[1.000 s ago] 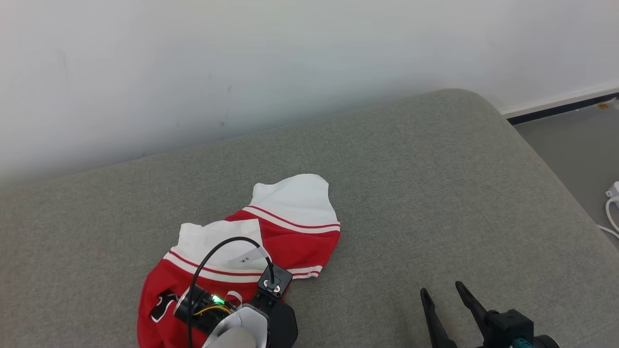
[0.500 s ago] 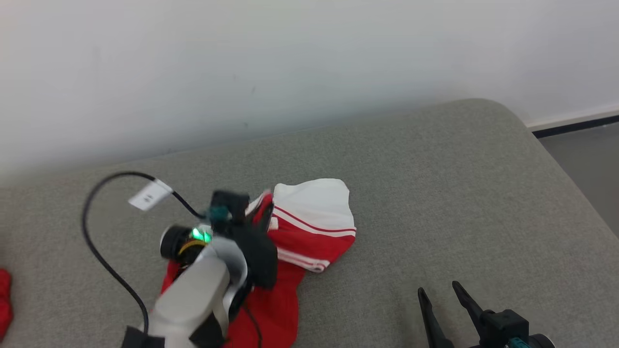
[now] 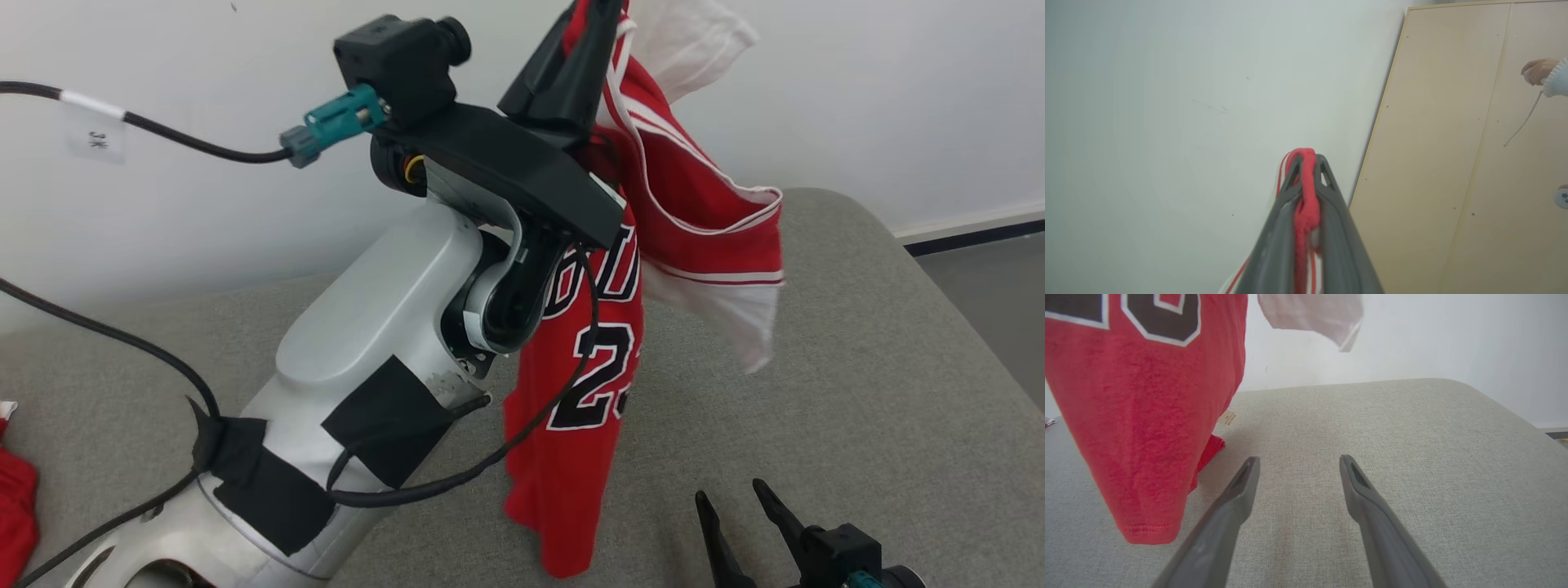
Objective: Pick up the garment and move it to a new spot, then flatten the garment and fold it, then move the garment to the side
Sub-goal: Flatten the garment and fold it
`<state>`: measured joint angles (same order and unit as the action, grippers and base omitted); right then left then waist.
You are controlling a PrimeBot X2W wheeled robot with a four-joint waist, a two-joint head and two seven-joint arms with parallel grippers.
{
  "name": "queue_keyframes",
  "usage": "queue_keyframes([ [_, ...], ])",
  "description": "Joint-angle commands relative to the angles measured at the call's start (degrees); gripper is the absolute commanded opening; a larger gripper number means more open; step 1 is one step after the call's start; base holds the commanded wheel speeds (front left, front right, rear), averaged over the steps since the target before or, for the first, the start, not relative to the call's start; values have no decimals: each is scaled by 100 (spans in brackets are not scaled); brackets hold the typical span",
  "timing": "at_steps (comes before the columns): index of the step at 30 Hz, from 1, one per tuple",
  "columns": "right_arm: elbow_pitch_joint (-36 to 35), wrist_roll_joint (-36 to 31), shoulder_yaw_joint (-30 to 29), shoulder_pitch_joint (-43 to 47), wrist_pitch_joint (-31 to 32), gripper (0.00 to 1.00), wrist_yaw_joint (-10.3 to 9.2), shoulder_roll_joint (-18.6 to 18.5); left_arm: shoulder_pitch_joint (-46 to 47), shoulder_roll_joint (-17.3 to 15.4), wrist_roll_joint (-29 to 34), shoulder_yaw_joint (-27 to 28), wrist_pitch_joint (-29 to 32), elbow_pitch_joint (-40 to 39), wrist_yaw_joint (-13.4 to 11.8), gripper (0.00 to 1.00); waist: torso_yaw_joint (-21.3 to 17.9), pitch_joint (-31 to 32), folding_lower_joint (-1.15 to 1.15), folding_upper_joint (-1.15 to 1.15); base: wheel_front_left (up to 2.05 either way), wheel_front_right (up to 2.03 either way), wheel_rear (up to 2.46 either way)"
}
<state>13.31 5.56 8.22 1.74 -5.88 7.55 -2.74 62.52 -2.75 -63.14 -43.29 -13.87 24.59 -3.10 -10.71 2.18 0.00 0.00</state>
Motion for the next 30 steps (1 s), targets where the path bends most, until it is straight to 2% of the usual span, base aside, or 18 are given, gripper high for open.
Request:
queue_keyframes([
  [1, -12, 13, -6, -6, -2, 100, -12, -2, -27, -29, -122, 81, -57, -36, -55, 0, 3, -3, 0, 0, 0, 0, 0],
  [5, -38, 8, -80, 53, -26, 100, -12, -4, -495, -61, -444, 602, -128, -81, -183, 0, 71, -1, 0, 0, 0, 0, 0],
  [9, -78, -38, -138, 146, 5, 100, -12, 0, -1542, -523, -278, 1168, -136, -110, -441, 0, 240, 23, 0, 0, 0, 0, 0],
  [14, -197, -95, -165, 231, 84, 100, -12, -1, -3282, -1309, -28, 1696, -136, -48, -853, 0, 441, 37, 0, 0, 0, 0, 0],
  [17, -306, -129, -182, 276, 167, 100, -13, -2, -4034, -1623, 121, 1921, -136, 138, -983, 0, 588, 20, 0, 0, 0, 0, 0],
  [22, -438, -131, -109, 242, 283, 100, -13, -6, -4522, -1764, 311, 1979, -137, 552, -1058, 0, 726, 7, 0, 0, 0, 0, 0],
  [27, -512, -131, -55, 226, 361, 100, -13, -4, -4542, -1811, 695, 1886, -129, 862, -1296, 0, 739, 13, 0, 0, 0, 0, 0],
  [28, -522, -138, -50, 238, 367, 100, -13, -4, -4541, -1796, 761, 1790, -74, 894, -1255, 38, 734, 18, 0, 0, 0, 0, 0],
  [29, -532, -147, -54, 257, 379, 100, -13, -3, -4517, -1748, 770, 1716, -25, 886, -1190, 100, 731, 23, 0, 0, 0, 0, 0],
  [30, -536, -153, -60, 275, 385, 100, -13, -3, -4480, -1742, 854, 1586, 66, 863, -1118, 100, 728, 30, 0, 0, 0, 0, 0],
])
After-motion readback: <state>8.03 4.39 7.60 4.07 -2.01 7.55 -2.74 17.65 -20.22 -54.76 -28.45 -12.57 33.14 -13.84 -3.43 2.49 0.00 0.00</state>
